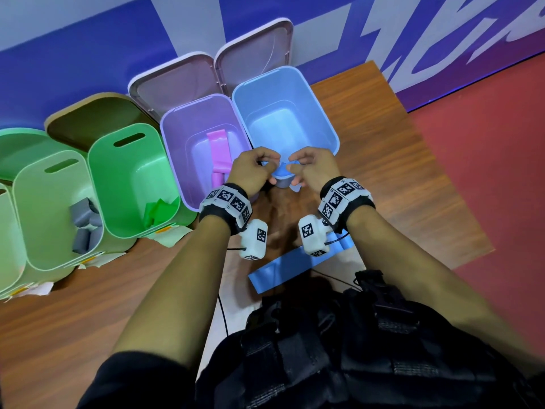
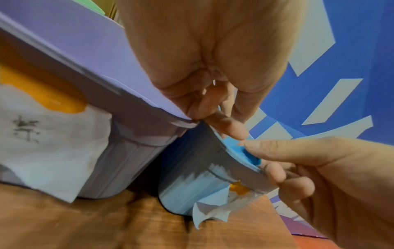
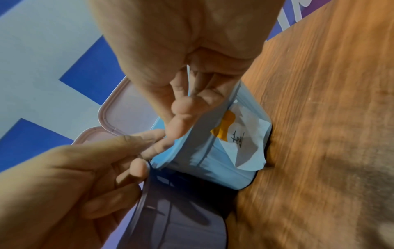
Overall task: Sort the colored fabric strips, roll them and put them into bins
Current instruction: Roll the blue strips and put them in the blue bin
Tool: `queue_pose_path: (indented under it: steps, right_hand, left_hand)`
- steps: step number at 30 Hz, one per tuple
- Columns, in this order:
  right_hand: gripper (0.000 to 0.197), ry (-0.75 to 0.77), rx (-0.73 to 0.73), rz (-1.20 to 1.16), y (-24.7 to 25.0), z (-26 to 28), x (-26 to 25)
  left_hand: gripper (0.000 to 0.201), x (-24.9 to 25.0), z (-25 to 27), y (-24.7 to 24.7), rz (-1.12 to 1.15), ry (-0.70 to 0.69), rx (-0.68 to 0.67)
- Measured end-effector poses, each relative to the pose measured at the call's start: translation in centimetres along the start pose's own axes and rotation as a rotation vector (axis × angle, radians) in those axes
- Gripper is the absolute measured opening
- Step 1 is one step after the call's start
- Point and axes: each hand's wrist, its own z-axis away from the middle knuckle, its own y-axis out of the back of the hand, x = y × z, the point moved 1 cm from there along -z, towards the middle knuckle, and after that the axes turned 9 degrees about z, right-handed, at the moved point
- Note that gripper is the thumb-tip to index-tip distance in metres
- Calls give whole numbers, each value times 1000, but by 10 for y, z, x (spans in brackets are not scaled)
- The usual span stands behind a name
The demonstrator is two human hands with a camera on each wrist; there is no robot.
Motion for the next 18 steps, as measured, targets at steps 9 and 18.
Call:
queue_pose_path:
  steps: [9,18]
  right_hand:
    - [10,7,-25,21,-1,8,-1]
    - [13,77,-6,-30,-5,38,2]
  left_hand:
    - [11,2,6,0,-3,1,-10]
    - [14,-3,44,3,29,-6,-14]
